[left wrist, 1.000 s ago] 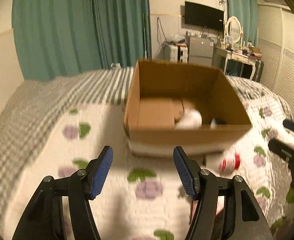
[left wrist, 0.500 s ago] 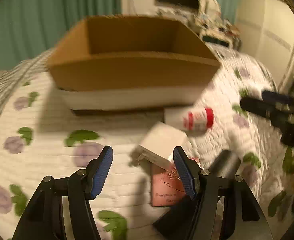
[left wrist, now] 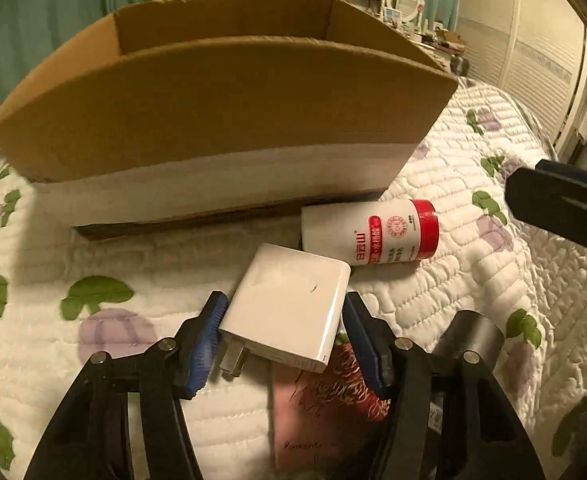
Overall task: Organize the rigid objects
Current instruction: 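Grasp the white charger with the left tool while the right tool grasps the red-capped bottle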
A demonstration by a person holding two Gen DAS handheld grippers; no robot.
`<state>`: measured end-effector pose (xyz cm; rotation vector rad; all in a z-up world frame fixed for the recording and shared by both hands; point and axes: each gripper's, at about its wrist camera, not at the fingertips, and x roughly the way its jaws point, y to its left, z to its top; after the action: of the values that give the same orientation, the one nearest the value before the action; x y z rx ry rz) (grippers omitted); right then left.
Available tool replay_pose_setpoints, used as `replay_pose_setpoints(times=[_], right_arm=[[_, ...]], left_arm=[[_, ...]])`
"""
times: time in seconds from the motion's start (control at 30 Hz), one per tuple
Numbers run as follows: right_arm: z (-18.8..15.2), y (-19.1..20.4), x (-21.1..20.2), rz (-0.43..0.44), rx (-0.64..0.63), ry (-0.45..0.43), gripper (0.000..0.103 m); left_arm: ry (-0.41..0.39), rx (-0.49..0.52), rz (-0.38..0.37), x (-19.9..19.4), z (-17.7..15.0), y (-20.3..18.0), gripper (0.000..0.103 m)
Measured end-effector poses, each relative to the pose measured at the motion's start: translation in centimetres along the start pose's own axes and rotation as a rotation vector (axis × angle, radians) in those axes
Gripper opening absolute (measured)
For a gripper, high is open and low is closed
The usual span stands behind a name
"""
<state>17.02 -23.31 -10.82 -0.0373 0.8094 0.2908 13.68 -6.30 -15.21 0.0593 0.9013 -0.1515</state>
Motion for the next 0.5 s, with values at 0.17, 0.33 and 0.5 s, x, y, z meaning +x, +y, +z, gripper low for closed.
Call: replay_pose_setpoints(times=[0.17, 0.33, 0.5], right_arm=[[-0.4, 0.7, -0.5, -0.004, -0.027, -0.025, 0.091], [-0.6, 2.7, 0.0, 0.02, -0.107, -0.026, 0.091], [0.1, 4.4, 2.6, 0.099, -0.174, 0.044, 0.091]], left_arm=[[-0.022, -0.064, 0.11, -3.4, -0.7, 2.4, 0.058], [-0.062, -0.148, 0.212, -6.1, -0.8, 5.7, 0.054], [-0.055, -0.206, 0.22, -6.1, -0.9, 7.2, 0.053]])
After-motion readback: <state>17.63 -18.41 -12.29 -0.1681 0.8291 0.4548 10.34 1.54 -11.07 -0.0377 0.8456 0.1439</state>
